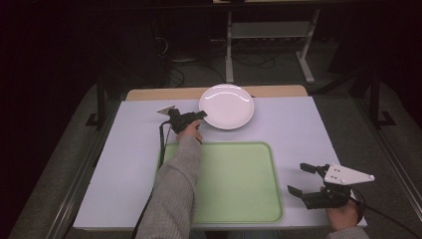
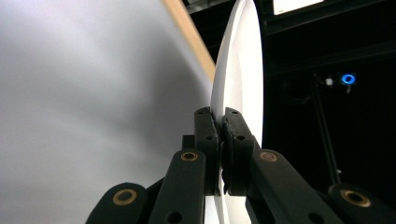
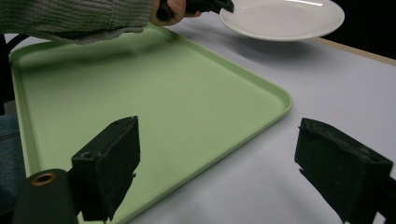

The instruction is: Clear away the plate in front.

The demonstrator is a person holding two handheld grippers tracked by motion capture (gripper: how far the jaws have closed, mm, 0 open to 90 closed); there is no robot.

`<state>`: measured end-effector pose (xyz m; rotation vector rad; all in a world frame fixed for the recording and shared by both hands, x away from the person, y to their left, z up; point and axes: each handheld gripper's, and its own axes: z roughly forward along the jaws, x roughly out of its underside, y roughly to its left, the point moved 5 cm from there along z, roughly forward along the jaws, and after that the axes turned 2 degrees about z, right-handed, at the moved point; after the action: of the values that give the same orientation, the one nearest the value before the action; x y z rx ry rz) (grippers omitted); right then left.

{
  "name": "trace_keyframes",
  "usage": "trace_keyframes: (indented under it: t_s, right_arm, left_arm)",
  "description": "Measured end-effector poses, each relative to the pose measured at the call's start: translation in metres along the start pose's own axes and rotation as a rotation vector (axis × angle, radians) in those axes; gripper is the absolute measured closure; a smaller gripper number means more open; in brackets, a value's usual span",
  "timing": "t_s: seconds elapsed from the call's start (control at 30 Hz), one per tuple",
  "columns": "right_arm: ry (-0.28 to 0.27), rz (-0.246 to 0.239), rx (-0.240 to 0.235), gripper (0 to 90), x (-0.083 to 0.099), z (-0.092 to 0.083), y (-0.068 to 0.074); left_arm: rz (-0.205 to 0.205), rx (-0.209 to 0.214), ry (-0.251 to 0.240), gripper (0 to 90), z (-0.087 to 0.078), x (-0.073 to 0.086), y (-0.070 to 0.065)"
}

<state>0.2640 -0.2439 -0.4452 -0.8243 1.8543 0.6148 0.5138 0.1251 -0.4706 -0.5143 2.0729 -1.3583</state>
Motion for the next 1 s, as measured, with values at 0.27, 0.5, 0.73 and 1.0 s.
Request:
trace_keyframes:
  t_s: [0.27,0.5,0.73,1.0]
  right_arm:
    - [-0.002,-0.003,0.004,13.4,0.0,0.0,0.001]
    - [-0.009,-0.02,0.013,13.4,-0.001,-0.002,0.001]
    - [-0.002,-0.027,0.009,13.4,-0.002,-0.001,0.003]
    - [-0.001,-0.031,0.011,13.4,-0.002,-0.001,0.004]
  left_arm:
    - [0.035,0.047,-0.017,86.4,-0.015,-0.003,-0.018]
    - [0.014,0.112,-0.057,86.6,-0.031,0.007,-0.022]
    - [0.021,0.123,-0.044,86.6,-0.048,0.018,-0.014]
    - [0.03,0.108,-0.064,86.5,-0.079,0.014,-0.002]
